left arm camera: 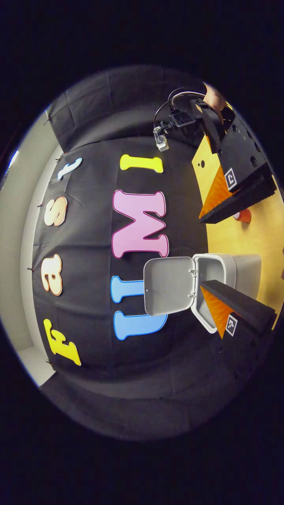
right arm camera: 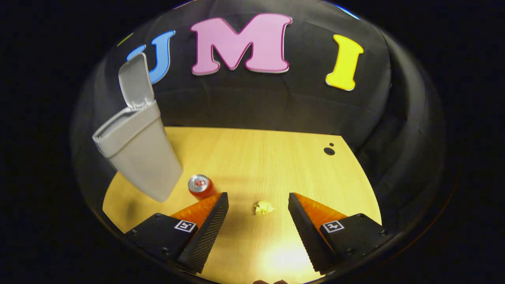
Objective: Press the lid of the desktop garbage bin to open it, pick up the crumpled paper on the desktop and throw it into the bin, then pick up the pop can on the desktop and drop it into the bin, and finally close the garbage bin lid.
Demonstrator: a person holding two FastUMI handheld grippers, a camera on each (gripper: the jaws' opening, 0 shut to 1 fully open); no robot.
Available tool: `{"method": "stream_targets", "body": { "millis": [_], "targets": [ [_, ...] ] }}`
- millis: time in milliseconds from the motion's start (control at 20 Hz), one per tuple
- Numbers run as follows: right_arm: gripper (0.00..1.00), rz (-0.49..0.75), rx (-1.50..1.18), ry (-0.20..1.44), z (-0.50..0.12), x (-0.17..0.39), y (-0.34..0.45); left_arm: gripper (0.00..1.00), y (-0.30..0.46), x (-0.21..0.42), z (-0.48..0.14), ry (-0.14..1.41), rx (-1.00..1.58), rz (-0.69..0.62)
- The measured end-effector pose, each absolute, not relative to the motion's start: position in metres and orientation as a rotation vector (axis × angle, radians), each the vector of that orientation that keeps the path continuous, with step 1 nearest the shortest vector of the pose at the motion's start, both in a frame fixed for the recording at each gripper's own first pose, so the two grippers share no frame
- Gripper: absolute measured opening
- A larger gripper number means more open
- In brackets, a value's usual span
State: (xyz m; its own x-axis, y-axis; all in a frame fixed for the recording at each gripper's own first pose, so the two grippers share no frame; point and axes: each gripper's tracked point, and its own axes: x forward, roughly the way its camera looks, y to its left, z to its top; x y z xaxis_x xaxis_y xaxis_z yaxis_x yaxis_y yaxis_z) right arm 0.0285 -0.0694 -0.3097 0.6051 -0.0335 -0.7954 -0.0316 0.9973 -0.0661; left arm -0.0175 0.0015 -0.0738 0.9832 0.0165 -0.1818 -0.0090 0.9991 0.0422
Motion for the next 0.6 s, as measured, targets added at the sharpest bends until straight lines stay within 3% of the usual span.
{"method": "stream_targets", "body": {
  "millis": [600],
  "targets": [
    [0.99,0.030,-0.069,1.278,-0.454,0.039,-0.096,0.98,-0.001,-0.004,-0.092,0.275,0.086,0.104]
  ]
}}
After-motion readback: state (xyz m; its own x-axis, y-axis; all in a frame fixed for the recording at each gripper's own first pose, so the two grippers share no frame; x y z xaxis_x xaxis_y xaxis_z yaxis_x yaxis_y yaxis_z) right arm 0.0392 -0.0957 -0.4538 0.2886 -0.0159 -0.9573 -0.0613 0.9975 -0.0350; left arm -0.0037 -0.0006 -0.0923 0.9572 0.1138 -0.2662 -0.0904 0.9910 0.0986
